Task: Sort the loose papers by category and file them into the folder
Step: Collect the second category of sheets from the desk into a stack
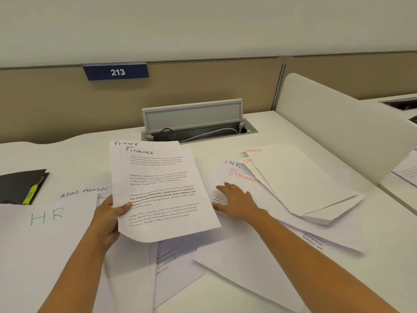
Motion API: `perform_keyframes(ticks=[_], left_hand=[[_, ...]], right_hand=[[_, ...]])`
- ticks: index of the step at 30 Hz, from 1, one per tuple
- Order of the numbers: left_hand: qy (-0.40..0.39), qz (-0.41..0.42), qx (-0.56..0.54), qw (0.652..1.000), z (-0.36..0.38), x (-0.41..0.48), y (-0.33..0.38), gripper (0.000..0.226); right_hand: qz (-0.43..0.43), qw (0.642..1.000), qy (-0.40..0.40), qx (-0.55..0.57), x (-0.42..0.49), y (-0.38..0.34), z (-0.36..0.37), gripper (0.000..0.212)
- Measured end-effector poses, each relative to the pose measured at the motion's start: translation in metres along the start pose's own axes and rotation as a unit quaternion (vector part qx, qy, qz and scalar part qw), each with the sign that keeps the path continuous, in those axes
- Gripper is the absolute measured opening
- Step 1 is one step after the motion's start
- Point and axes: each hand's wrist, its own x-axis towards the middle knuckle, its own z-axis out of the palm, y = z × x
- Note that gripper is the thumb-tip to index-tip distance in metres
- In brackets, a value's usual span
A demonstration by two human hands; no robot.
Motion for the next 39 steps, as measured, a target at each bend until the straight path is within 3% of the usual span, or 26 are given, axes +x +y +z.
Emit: perform_keyframes(ticks=[7, 10, 12, 14, 19, 22, 26, 29, 31, 33, 35, 36, 39], left_hand=[[0.012, 0.01, -0.013, 1.0, -0.016, -0.002, 0.007, 0.032], [0.009, 0.007, -0.02, 1.0, -0.011, -0.006, 0.004, 0.041], [0.0, 0.005, -0.026, 1.0, -0.003, -0.01, 0.002, 0.04], [-0.008, 0.006, -0.042, 0.999, 0.003, -0.013, 0.001, 0.035], [0.013, 0.044, -0.082, 0.996, -0.009, -0.012, 0.012, 0.033], [0.03, 0.056, -0.063, 0.996, -0.019, -0.017, 0.016, 0.031], [0.035, 0.056, -0.045, 0.997, -0.027, -0.026, 0.012, 0.033], [0.113, 0.086, 0.04, 0.989, -0.035, -0.031, 0.008, 0.028], [0.198, 0.154, 0.225, 0.941, -0.043, -0.033, 0.002, 0.031], [0.24, 0.182, 0.469, 0.83, -0.054, -0.032, -0.008, 0.043], [0.221, 0.091, 0.64, 0.73, -0.065, -0.03, -0.018, 0.06], [0.2, 0.032, 0.673, 0.711, -0.066, -0.03, -0.022, 0.067], [0.141, -0.048, 0.681, 0.717, -0.06, -0.031, -0.04, 0.076]], right_hand=[[-0.022, 0.998, -0.064, -0.02, 0.0, 0.018, -0.008, 0.065], [-0.04, 0.99, 0.002, 0.135, -0.003, 0.005, -0.014, 0.049], [-0.019, 0.944, 0.033, 0.327, -0.009, -0.013, -0.019, 0.042], [0.005, 0.883, 0.005, 0.469, -0.012, -0.03, -0.023, 0.038], [0.047, 0.827, -0.023, 0.559, -0.012, -0.059, -0.009, 0.023], [0.064, 0.786, -0.049, 0.612, -0.011, -0.081, -0.005, 0.03], [0.014, 0.824, -0.029, 0.565, -0.005, -0.093, -0.007, 0.032], [0.012, 0.83, 0.016, 0.557, -0.003, -0.091, -0.008, 0.036], [0.027, 0.82, 0.044, 0.57, 0.0, -0.085, -0.009, 0.035], [0.045, 0.804, 0.063, 0.59, 0.003, -0.076, -0.01, 0.036], [0.06, 0.784, 0.08, 0.613, 0.004, -0.068, -0.012, 0.039], [0.063, 0.776, 0.087, 0.622, 0.005, -0.064, -0.014, 0.039], [0.069, 0.759, 0.099, 0.64, 0.003, -0.054, -0.018, 0.037]])
